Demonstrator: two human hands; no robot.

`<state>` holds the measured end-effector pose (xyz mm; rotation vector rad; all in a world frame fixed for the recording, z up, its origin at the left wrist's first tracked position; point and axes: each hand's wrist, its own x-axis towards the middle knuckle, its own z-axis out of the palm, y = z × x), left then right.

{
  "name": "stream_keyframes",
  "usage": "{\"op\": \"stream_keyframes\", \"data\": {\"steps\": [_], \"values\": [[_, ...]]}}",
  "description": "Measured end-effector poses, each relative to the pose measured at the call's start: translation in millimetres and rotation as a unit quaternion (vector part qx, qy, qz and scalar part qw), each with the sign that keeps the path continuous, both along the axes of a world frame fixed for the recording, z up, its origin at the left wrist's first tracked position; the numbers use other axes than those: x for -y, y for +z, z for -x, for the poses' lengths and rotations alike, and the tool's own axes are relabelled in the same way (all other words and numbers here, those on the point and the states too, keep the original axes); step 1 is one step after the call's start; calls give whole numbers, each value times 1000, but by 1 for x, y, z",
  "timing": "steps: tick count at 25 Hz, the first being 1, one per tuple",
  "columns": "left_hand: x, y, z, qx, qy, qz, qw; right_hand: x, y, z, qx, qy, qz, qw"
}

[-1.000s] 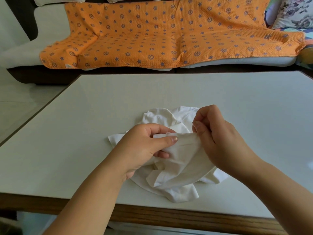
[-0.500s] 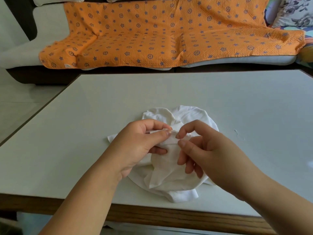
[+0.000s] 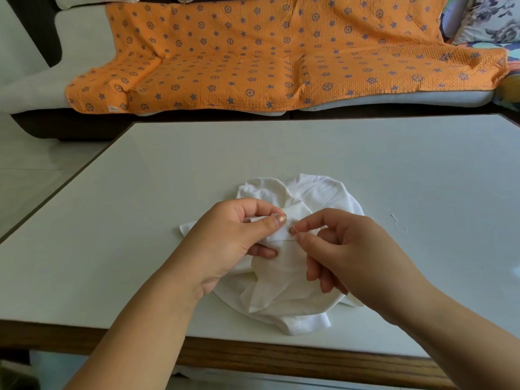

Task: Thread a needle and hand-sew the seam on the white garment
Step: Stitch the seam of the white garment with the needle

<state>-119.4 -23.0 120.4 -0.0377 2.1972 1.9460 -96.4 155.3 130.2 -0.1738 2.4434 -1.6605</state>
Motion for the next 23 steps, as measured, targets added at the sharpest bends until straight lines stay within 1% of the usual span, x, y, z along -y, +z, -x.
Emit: {"op": "stream_keyframes", "data": {"steps": [9, 15, 18, 23], "values": [[0, 0, -2, -2, -7, 11, 1000, 1, 0, 1, 12, -4, -11, 1000], [-4, 1, -5, -29, -20, 51, 998, 3, -2, 2, 10, -17, -31, 999], [-6, 0, -5, -42, -23, 78, 996, 3, -4, 2, 5, -27, -25, 999], [-7, 4, -7, -24, -21, 45, 998, 4, -5, 1, -2, -34, 7, 999]]}}
